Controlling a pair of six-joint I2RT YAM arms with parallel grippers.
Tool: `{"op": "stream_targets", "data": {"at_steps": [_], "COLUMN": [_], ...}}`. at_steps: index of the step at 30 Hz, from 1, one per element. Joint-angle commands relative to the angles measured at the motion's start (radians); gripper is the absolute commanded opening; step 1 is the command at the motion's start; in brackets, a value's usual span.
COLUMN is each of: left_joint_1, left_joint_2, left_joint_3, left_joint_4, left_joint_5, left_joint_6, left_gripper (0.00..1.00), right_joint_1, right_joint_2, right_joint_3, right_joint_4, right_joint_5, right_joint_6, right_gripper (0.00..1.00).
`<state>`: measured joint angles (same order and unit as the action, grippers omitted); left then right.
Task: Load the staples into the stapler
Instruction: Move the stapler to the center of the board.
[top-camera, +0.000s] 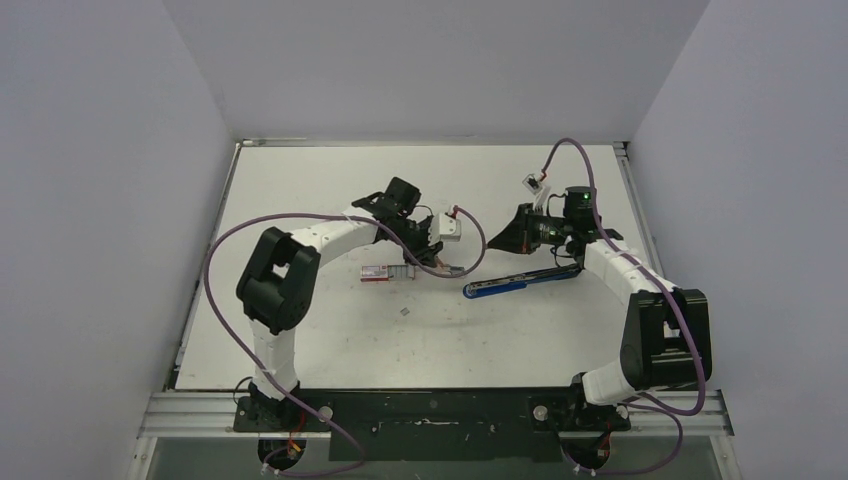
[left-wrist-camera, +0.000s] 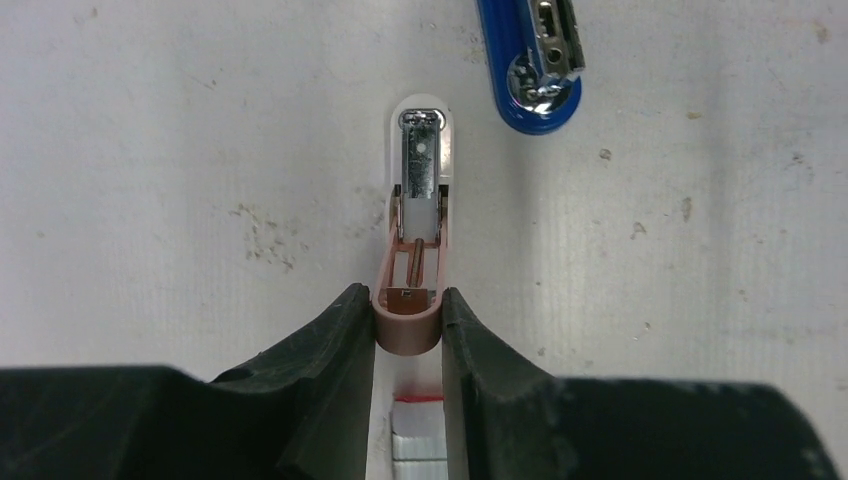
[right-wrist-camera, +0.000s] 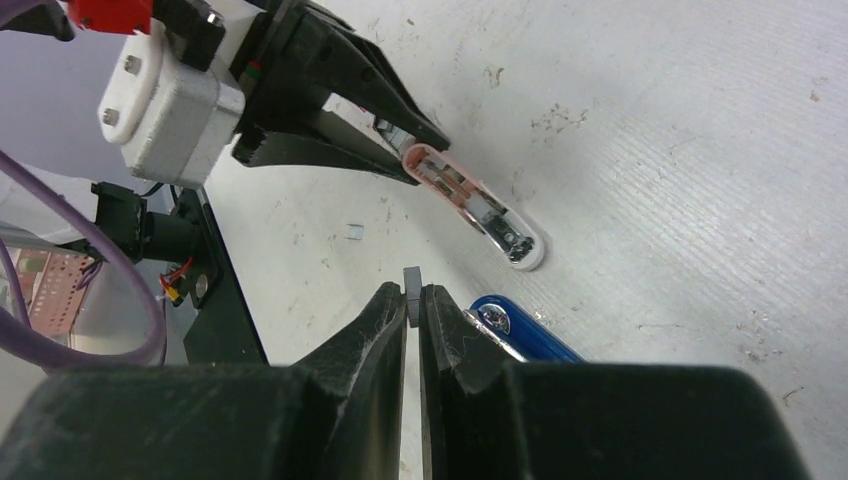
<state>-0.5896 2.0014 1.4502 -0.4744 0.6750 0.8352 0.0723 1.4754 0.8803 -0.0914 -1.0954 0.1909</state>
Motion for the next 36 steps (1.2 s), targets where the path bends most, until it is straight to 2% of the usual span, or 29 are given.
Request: {"op": "stream_targets", "data": {"at_steps": [1, 12, 18, 28, 36], "left_joint_1": [-0.016, -0.159, -0.218, -0.251, -0.258], "left_joint_2": [-0.16, -0.478, -0.532, -0.552, -0.569], "left_joint_3": [-0.094, -0.471, -0.544, -0.604, -0.654], "left_joint_4": [0.033, 0.285, 0.333, 0.358, 0.399], "left_joint_5": [-0.061, -0.301, -0.424, -0.473, -0.452], "left_joint_6": [-0.183, -0.512, -0.661, -0.706, -0.643], "left_gripper": [0.0, 0.0, 0.0, 0.05, 0.21], "right_joint_1": [-0.002, 0.038, 0.049, 0.058, 0.085], "right_joint_2": [0.006, 0.05, 0.062, 0.037, 0.039], "right_joint_3": [0.053, 0.13, 0.156, 0.143, 0.141], "right_joint_4": [-0.02, -0.104, -0.166, -0.183, -0.189], "right_joint_5": [0.006, 0.029, 0.042, 0.083, 0.11], "right_joint_6": [-0.037, -0.107, -0.172, -0.211, -0.237], "right_gripper": [0.05, 0.05, 0.05, 0.05, 0.05]}}
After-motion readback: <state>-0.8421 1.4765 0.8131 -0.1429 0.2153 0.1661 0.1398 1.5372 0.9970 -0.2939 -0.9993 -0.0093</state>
